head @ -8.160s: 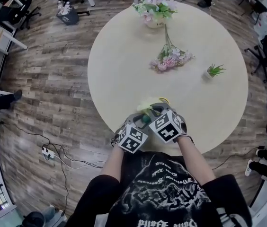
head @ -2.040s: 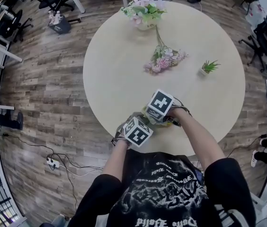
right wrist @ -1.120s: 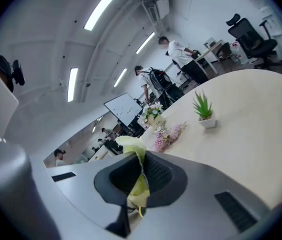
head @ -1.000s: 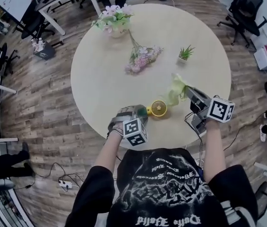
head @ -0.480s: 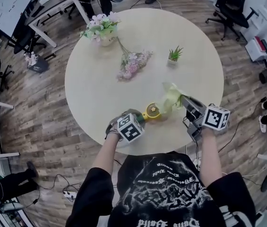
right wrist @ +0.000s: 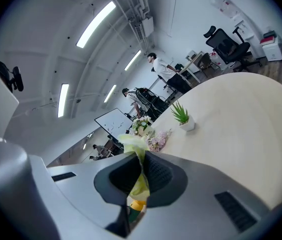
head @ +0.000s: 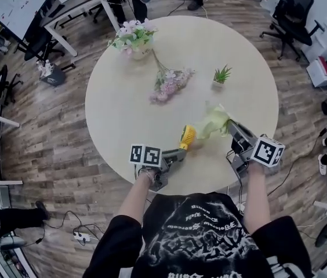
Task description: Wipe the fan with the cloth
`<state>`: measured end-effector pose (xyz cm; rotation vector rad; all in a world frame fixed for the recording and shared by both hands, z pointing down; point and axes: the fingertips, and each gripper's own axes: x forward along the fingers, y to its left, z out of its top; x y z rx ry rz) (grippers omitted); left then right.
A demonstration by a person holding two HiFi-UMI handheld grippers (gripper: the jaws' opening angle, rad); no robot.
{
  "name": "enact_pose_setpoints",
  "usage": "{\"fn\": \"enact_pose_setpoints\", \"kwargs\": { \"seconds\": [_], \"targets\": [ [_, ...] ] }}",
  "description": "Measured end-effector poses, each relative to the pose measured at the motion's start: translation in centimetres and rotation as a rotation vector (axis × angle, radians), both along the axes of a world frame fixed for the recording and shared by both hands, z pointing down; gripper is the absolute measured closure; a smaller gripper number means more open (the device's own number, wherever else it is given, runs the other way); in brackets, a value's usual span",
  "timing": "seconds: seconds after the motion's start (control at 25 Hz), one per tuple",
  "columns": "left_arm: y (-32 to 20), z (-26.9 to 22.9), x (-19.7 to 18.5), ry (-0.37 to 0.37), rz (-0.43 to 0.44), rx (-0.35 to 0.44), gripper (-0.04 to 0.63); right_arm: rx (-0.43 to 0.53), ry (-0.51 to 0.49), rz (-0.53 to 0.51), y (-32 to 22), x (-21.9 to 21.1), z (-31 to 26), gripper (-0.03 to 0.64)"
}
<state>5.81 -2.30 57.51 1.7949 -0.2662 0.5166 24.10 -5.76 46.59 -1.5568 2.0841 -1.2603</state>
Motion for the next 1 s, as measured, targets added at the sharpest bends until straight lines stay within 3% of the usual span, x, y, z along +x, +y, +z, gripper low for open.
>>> {"fn": "enact_pose_setpoints", "kwargs": {
  "seconds": [0.16, 0.44, 0.52, 0.68, 0.84, 0.92, 1.0],
  "targets": [
    [-0.8, -1.1, 0.0, 0.210, -0.256, -0.251, 0.416, -0.008, 0.021, -0.028, -0.5, -0.9, -0.3, 0.594],
    [-2.5, -2.3, 0.0, 0.507, -0.522, -0.446, 0.414, 0.005, 0.021, -0.132, -1.8, -3.5, 0.2, 0.594],
    [-2.8, -2.1, -0.6, 0.560, -0.602, -0.503, 0.414, 0.004, 0.032, -0.158, -2.2, -4.2, 0.4, 0.595],
    [-3.1, -1.6, -1.9, 0.571, -0.685, -0.506, 0.407, -0.008, 0.039, -0.192, -2.6, -5.4, 0.4, 0.594],
    [-3.8, -2.9, -2.7, 0.634, -0.724, -0.470, 0.249, -0.010, 0.037, -0.223, -3.2, -6.3, 0.5, 0.594],
    [-3.7, -2.4, -3.0, 0.579, -0.726, -0.425, 0.245, -0.011, 0.035, -0.238, -3.6, -6.7, 0.7, 0.594],
    [-3.3, -1.6, -3.3, 0.473, -0.706, -0.368, 0.239, -0.012, 0.041, -0.253, -4.0, -7.1, 0.8, 0.594]
  ]
}}
